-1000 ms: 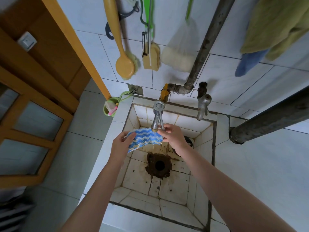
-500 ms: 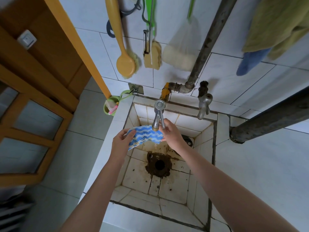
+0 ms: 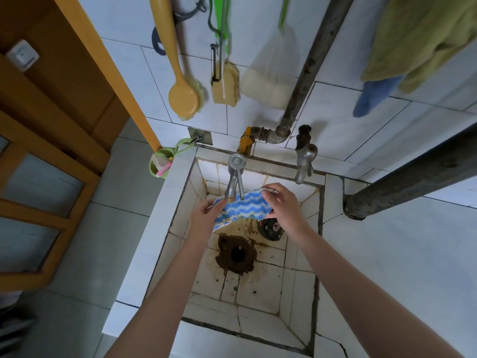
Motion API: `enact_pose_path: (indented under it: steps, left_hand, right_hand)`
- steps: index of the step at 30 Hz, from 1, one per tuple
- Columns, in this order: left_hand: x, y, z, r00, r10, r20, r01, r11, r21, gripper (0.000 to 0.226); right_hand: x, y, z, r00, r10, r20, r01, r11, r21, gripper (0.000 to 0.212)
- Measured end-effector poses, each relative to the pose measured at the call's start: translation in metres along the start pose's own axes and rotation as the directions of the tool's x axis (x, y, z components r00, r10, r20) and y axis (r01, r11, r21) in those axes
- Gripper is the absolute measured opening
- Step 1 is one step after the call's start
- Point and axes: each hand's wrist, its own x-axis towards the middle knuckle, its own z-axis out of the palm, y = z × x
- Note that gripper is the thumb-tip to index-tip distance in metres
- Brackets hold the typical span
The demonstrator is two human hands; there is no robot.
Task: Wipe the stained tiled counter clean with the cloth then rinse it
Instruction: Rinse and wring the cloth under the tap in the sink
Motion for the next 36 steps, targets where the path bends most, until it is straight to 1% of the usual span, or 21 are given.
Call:
enact_pose_path:
  steps: [3, 6, 7, 10, 13, 14, 16, 19, 23, 24, 26, 29, 32, 36]
  left_hand:
    - [0.0, -0.002, 0.003, 0.999, -0.03, 0.011, 0.031, 0.999, -0.032, 0.021]
    - [0.003, -0.002, 0.003, 0.996, -0.084, 0.038, 0.088, 0.99, -0.113, 0.012]
    - [0.003, -0.002, 0.003, 0.994, -0.098, 0.058, 0.105, 0.984, -0.142, 0.011]
    - [0.006, -0.004, 0.004, 0.987, -0.125, 0.103, 0.144, 0.968, -0.205, 0.021]
    - [0.005, -0.002, 0.008, 0.985, -0.128, 0.118, 0.156, 0.951, -0.268, 0.011]
    - [0.005, -0.003, 0.008, 0.984, -0.13, 0.123, 0.16, 0.946, -0.283, 0.012]
    - [0.004, -0.002, 0.009, 0.983, -0.135, 0.124, 0.165, 0.948, -0.273, 0.015]
    - [0.003, -0.004, 0.009, 0.981, -0.145, 0.126, 0.172, 0.956, -0.239, 0.021]
    - [0.001, -0.006, 0.007, 0.981, -0.132, 0.143, 0.168, 0.944, -0.285, 0.037]
    - [0.001, -0.006, 0.007, 0.981, -0.132, 0.142, 0.17, 0.937, -0.304, 0.037]
    - [-0.001, -0.005, 0.006, 0.983, -0.131, 0.131, 0.168, 0.927, -0.335, 0.028]
    - [-0.004, -0.002, 0.003, 0.987, -0.12, 0.107, 0.148, 0.939, -0.31, 0.015]
    - [-0.005, -0.002, -0.005, 0.99, -0.102, 0.099, 0.127, 0.949, -0.289, 0.014]
    - [-0.004, -0.001, -0.01, 0.993, -0.091, 0.073, 0.111, 0.934, -0.341, 0.02]
  right_hand:
    - [-0.003, -0.001, -0.005, 1.0, -0.001, -0.001, 0.001, 1.0, 0.022, 0.013]
    - [-0.005, -0.003, -0.006, 1.0, 0.002, -0.021, -0.001, 0.998, 0.055, 0.003]
    - [-0.006, -0.003, -0.007, 0.999, -0.005, -0.034, 0.007, 0.998, 0.055, 0.004]
    - [-0.007, -0.003, -0.01, 0.998, -0.017, -0.064, 0.021, 0.998, 0.058, 0.007]
    - [-0.008, -0.001, -0.015, 0.996, 0.003, -0.087, 0.003, 0.997, 0.072, 0.008]
    - [-0.009, -0.001, -0.017, 0.996, 0.016, -0.093, -0.007, 0.996, 0.091, 0.009]
    - [-0.01, 0.0, -0.02, 0.993, 0.036, -0.113, -0.022, 0.993, 0.119, 0.01]
    - [-0.011, 0.001, -0.024, 0.991, 0.038, -0.132, -0.024, 0.994, 0.11, 0.01]
    - [-0.011, 0.002, -0.026, 0.989, 0.046, -0.139, -0.027, 0.991, 0.13, 0.011]
    - [-0.01, 0.003, -0.026, 0.989, 0.046, -0.142, -0.029, 0.992, 0.121, 0.011]
    - [-0.009, 0.005, -0.025, 0.988, 0.055, -0.146, -0.039, 0.993, 0.11, 0.011]
    - [-0.008, 0.008, -0.02, 0.989, 0.063, -0.137, -0.05, 0.994, 0.093, 0.013]
    - [-0.008, 0.01, -0.014, 0.988, 0.074, -0.134, -0.062, 0.994, 0.09, 0.016]
    - [-0.007, 0.012, -0.005, 0.985, 0.096, -0.142, -0.081, 0.991, 0.107, 0.013]
